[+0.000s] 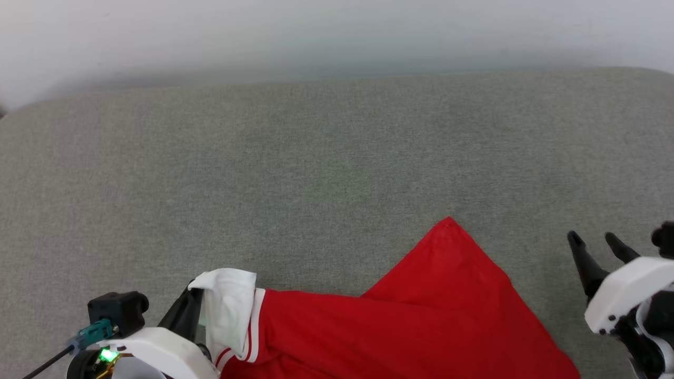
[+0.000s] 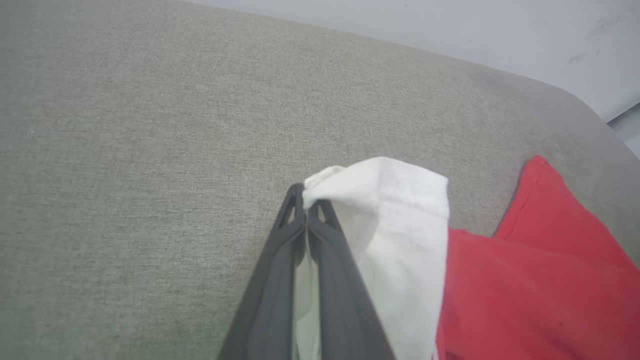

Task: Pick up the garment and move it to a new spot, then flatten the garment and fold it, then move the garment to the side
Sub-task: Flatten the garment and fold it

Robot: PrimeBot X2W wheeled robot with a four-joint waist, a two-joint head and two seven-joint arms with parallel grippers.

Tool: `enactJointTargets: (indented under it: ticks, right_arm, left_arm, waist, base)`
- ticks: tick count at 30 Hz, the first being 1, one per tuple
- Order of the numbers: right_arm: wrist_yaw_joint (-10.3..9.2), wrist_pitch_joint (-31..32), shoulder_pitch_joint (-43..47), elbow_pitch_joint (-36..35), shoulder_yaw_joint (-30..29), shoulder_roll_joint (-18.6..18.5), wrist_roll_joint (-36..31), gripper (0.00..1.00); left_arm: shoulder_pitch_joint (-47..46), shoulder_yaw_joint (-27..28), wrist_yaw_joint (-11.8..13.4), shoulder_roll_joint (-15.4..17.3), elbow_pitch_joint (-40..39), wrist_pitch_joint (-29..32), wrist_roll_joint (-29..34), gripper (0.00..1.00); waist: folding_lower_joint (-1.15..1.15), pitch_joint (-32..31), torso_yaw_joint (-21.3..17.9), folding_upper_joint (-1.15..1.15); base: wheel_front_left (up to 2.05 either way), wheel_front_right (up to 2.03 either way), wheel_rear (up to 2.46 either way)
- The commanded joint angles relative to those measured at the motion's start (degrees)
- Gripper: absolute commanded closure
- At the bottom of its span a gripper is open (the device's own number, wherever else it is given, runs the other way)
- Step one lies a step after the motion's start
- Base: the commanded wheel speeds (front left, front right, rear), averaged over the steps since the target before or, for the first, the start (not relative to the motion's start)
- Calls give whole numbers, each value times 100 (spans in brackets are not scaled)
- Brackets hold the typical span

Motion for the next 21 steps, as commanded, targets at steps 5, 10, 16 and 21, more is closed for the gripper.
enactJointTargets:
  ticks: [5, 10, 16, 21]
  right_arm:
    - [-3, 939, -936, 176, 744, -213, 117, 0]
    - [-3, 2083, -1431, 190, 1237, -435, 325, 0]
    - [-3, 3407, -1906, 196, 1712, -584, 503, 0]
    - [-2, 3883, -1943, 547, 2045, -535, 603, 0]
  left_arm:
    - [-444, -99, -106, -88, -69, -17, 154, 100]
    - [-713, -181, -204, -166, -57, -12, 231, 100]
    - [-1044, -266, -359, -303, 44, -86, 272, 100]
    - [-1233, -319, -486, -410, 200, -152, 298, 100]
  waist:
    - [0, 496, 292, 0]
    - [0, 725, 429, 0]
    - [0, 1117, 650, 0]
    - [0, 1343, 778, 0]
  base:
    - [0, 0, 0]
    - [0, 0, 0]
    - [0, 0, 0]
    - [0, 0, 0]
